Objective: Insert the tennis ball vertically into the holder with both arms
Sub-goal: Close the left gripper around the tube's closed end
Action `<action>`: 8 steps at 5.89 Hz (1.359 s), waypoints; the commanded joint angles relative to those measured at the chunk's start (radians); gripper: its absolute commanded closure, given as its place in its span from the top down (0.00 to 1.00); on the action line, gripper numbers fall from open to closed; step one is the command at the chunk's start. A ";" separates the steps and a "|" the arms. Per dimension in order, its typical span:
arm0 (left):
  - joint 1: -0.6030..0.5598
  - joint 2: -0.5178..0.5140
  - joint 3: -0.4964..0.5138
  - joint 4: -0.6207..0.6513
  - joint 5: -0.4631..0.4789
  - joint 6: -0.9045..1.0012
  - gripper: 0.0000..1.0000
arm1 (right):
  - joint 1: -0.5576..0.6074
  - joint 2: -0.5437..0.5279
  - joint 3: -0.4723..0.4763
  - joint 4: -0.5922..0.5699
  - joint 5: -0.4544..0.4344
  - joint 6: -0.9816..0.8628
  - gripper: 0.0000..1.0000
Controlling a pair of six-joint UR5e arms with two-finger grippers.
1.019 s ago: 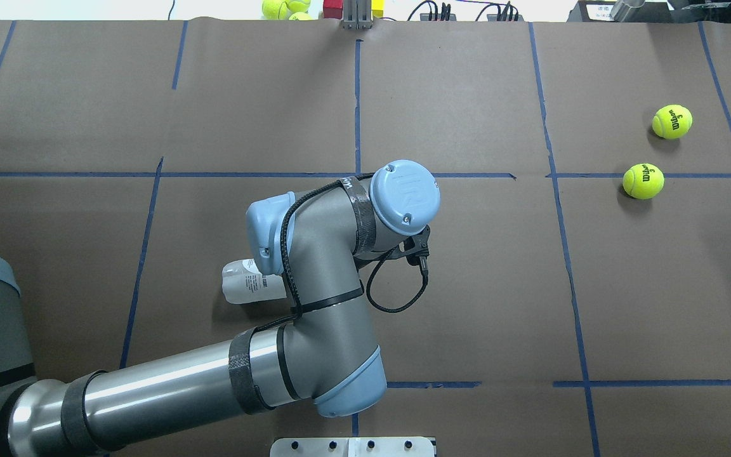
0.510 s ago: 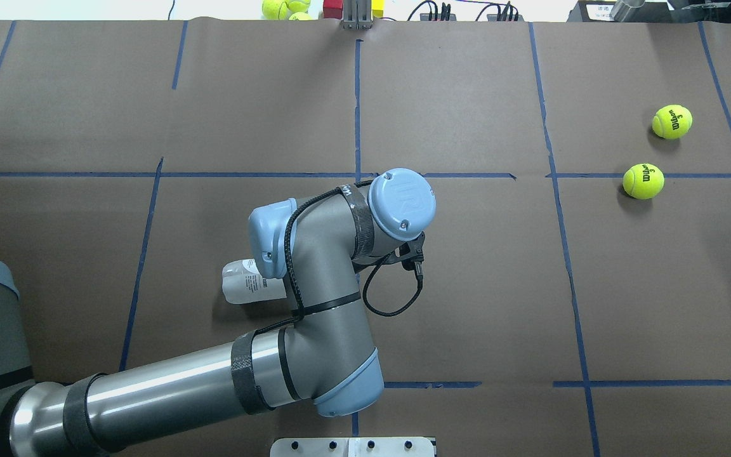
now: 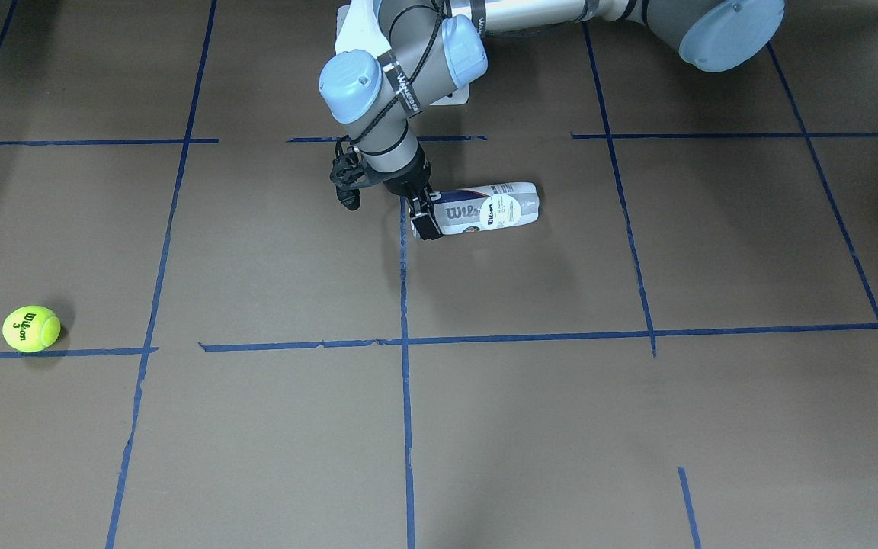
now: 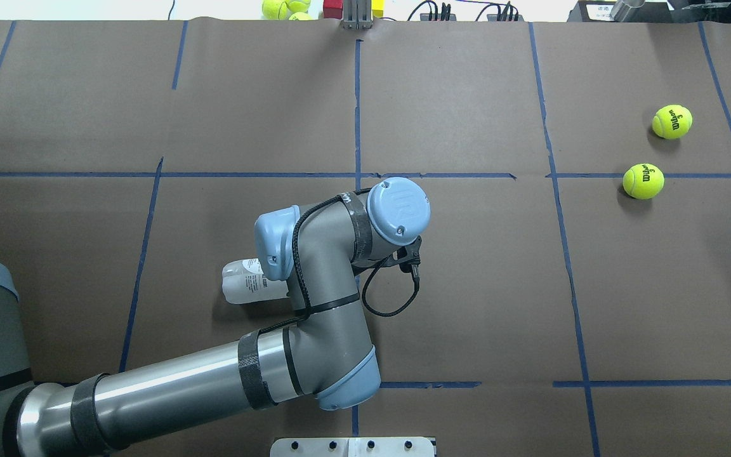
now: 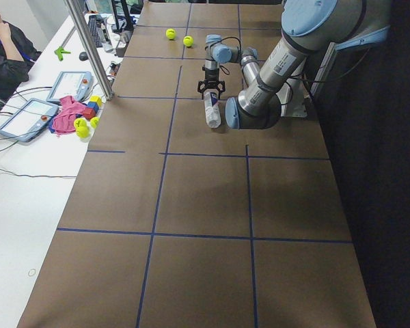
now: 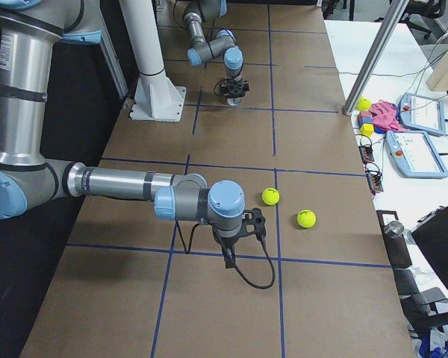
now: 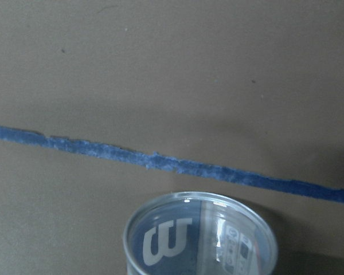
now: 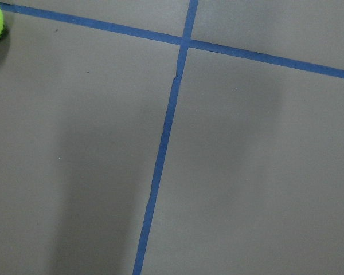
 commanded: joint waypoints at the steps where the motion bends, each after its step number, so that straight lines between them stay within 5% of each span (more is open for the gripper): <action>1: 0.001 0.013 0.028 -0.048 0.000 0.002 0.99 | 0.000 0.000 -0.007 0.000 0.000 0.000 1.00; 6: -0.008 0.007 -0.022 -0.033 -0.002 -0.004 0.61 | 0.000 0.000 -0.006 0.001 0.000 0.000 1.00; 8: -0.032 0.005 -0.103 -0.030 -0.005 -0.008 0.58 | 0.000 0.000 -0.004 0.001 0.002 0.000 1.00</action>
